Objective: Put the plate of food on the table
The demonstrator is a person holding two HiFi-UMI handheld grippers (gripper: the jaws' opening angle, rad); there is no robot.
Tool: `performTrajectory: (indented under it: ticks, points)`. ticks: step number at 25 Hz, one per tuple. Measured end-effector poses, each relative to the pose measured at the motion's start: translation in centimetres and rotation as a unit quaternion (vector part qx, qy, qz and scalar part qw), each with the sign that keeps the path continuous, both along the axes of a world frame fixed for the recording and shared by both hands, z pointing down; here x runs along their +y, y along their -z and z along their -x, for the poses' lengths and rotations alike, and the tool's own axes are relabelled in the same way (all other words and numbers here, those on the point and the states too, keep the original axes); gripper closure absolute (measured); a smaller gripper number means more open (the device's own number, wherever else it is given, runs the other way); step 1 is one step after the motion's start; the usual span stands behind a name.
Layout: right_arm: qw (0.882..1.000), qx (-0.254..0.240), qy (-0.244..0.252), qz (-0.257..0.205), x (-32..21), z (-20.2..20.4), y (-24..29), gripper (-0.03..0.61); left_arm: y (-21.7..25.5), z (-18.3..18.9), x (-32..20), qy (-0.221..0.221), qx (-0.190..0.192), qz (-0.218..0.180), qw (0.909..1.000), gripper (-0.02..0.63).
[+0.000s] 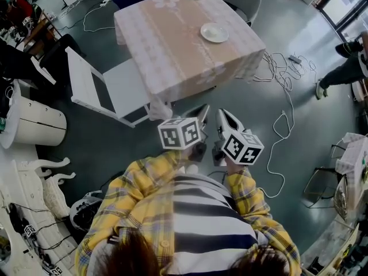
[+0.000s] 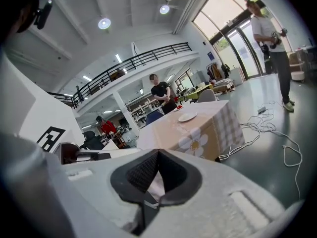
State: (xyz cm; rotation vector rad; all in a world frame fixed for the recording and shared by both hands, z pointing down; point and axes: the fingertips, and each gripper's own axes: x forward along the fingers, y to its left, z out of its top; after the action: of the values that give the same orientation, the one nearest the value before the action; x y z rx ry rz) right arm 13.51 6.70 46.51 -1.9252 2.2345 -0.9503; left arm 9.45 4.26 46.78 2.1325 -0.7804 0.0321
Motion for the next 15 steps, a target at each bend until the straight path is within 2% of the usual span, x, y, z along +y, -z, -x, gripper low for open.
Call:
performTrajectory:
  ticks: [6, 15]
  points:
    - [1.000, 0.023, 0.001, -0.008, 1.5, -0.4, 0.4, 0.581, 0.1, 0.1, 1.4, 0.004, -0.003, -0.003, 1.0000, 0.615]
    - [1.000, 0.027, 0.003, -0.011, 2.6, 0.0, 0.3, 0.581, -0.3, 0.3, 2.7, 0.005, -0.004, -0.001, 1.0000, 0.615]
